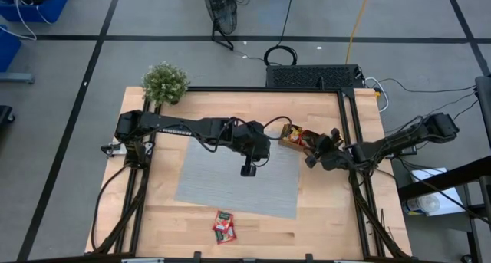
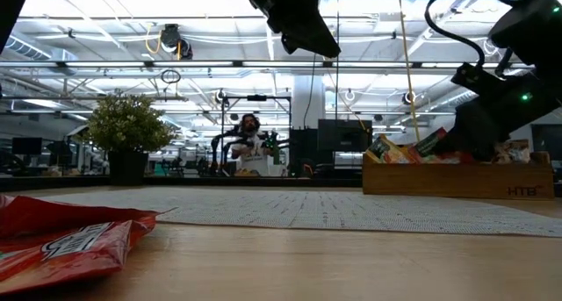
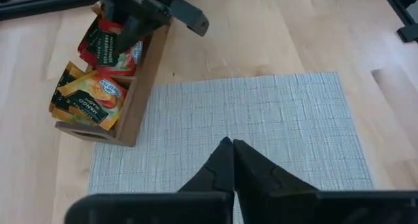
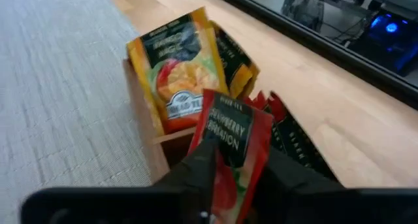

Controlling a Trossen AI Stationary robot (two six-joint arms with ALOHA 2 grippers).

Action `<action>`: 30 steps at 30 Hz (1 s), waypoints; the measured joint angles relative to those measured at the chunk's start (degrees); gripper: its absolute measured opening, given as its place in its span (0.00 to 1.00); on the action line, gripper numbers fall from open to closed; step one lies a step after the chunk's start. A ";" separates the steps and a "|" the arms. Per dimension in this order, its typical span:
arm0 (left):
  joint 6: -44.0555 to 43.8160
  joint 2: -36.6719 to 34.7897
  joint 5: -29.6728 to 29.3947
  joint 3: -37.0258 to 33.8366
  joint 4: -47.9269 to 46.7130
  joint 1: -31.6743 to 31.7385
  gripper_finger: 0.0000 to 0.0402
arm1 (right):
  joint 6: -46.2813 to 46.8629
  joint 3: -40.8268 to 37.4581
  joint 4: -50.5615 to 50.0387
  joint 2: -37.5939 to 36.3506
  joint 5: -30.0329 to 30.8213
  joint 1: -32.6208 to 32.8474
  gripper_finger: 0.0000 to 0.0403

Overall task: Pick & Place Tea
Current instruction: Put the red tea bag into the middle section of the wooden organizer

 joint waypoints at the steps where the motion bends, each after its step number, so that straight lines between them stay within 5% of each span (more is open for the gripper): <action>1: -0.11 0.00 0.00 0.00 0.01 0.00 0.04 | 0.01 0.00 0.25 0.00 0.00 -0.52 0.21; 10: -0.49 0.00 -0.19 0.00 0.04 0.02 0.08 | -9.88 -0.01 10.90 0.00 0.02 -2.77 0.40; 22: -0.35 0.00 -0.17 0.00 -0.28 0.02 0.02 | -26.62 0.86 19.17 -0.08 -0.12 -2.75 0.41; 25: -0.38 0.00 -0.16 0.00 -0.29 0.02 0.06 | -26.93 7.52 7.45 -0.54 -4.89 -3.34 0.40; 30: -0.34 0.00 -0.15 0.00 -0.28 0.02 0.11 | -19.83 26.90 -26.30 2.18 -18.96 -8.02 0.40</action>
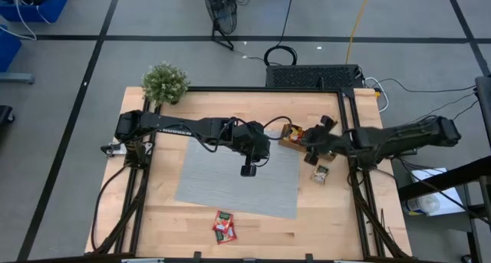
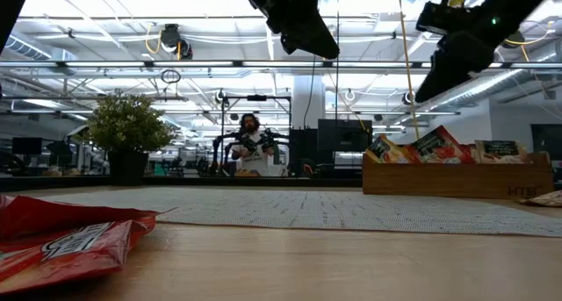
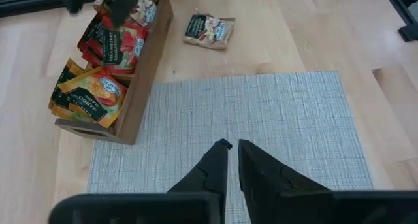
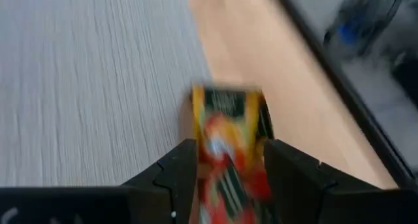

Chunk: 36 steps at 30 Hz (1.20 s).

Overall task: Pick & Place Tea
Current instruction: Put the red tea bag into the middle section of the wooden organizer

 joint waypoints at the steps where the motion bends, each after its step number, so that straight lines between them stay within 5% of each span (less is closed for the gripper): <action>1: 0.00 0.00 0.00 0.00 -0.02 0.00 0.11 | -0.01 3.25 -5.86 1.22 -1.82 -1.18 0.40; 5: 0.01 0.00 -0.65 0.00 0.09 -0.02 0.10 | -2.02 11.06 -20.81 6.29 -10.47 -7.33 0.40; 12: 0.01 0.00 -0.70 0.00 0.31 -0.02 0.08 | -4.61 12.18 -22.93 12.38 -24.60 -15.52 0.40; 24: -0.04 0.02 -0.74 0.00 0.27 -0.02 0.12 | -10.10 12.23 -20.97 15.93 -24.24 -19.87 0.40; 36: 1.04 0.04 -0.79 0.00 0.29 -0.02 0.12 | -11.35 14.28 -23.39 11.36 -19.66 -20.05 0.40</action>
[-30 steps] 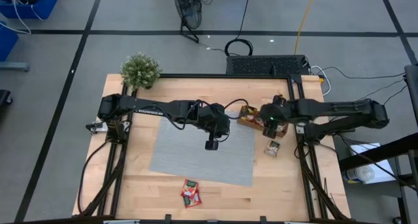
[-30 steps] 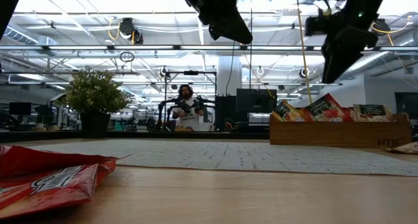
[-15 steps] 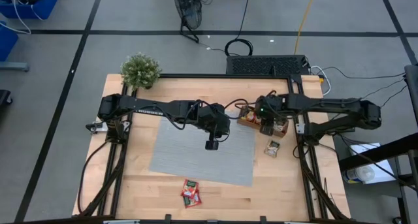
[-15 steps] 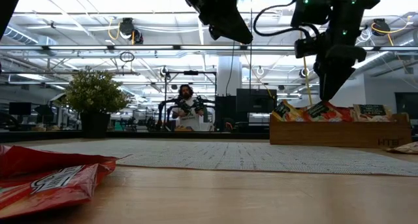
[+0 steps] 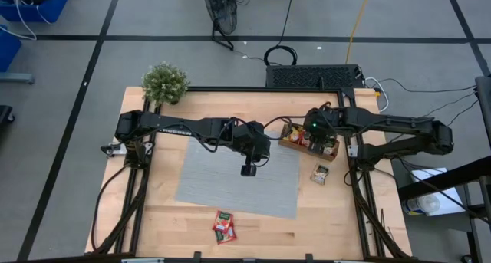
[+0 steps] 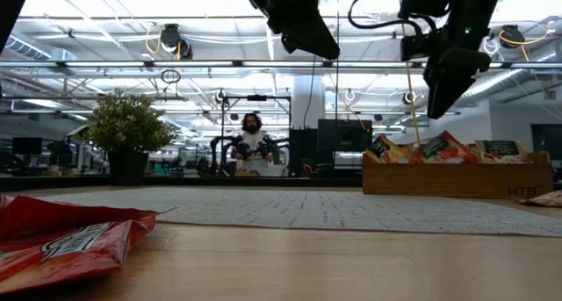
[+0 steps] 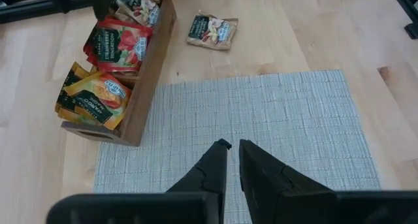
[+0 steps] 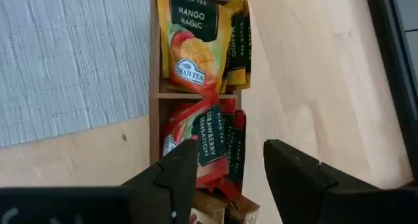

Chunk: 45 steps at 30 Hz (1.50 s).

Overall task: Pick & Place Tea
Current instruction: Put the red tea bag into the middle section of the wooden organizer

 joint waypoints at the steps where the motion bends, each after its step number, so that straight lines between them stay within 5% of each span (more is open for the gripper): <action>1: -0.06 0.02 0.00 0.00 0.00 0.00 0.12 | -0.40 0.00 -0.14 -0.07 -0.26 -0.33 0.40; 19: -0.65 0.02 0.00 -0.02 0.00 0.00 0.12 | 0.32 -3.02 -0.45 3.23 -8.01 -3.57 0.38; 23: -0.69 0.02 0.00 -0.01 0.01 0.01 0.12 | 0.10 -3.02 -0.43 3.23 -10.70 -3.54 0.28; 28: -0.85 0.02 0.00 -0.02 0.02 0.02 0.12 | -1.35 -3.02 -0.38 3.23 -10.94 -3.54 0.05; 31: -0.85 0.02 0.00 -0.02 0.02 0.02 0.12 | -2.30 -3.02 0.84 3.23 -10.88 -3.40 0.02; 45: -0.79 0.02 0.00 -0.02 0.00 0.01 0.12 | 3.46 -3.83 5.75 2.67 2.25 4.85 0.00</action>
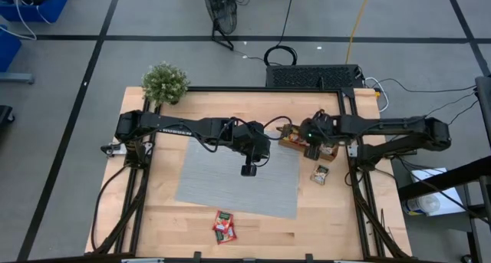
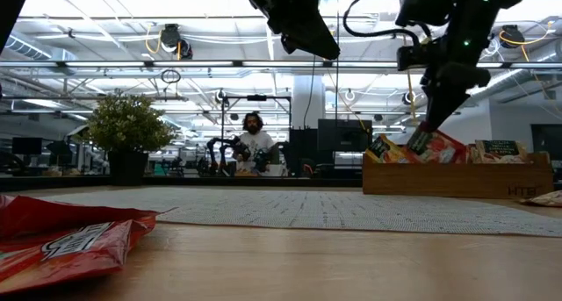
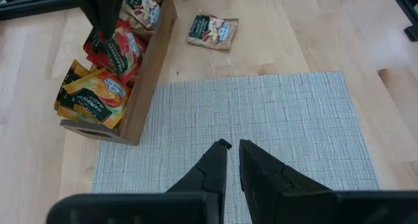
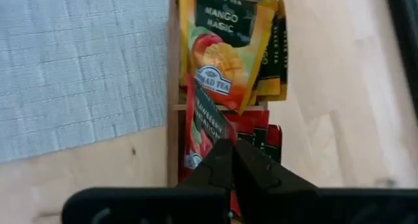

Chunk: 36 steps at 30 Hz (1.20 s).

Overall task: Pick & Place Tea
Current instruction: Put the red tea bag into the middle section of the wooden organizer

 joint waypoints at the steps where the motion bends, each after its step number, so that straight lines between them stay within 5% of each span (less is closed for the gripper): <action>1: 0.01 0.00 0.00 0.02 0.00 -0.01 0.12 | 1.32 -0.81 0.60 -0.37 1.38 0.91 0.00; 19: 0.75 0.00 0.00 0.00 0.07 0.01 0.12 | 21.10 -25.87 29.03 -14.76 24.99 16.16 0.00; 36: 0.38 0.00 -0.02 0.00 0.15 0.01 0.12 | 40.78 -31.05 30.64 -15.26 53.24 34.54 0.00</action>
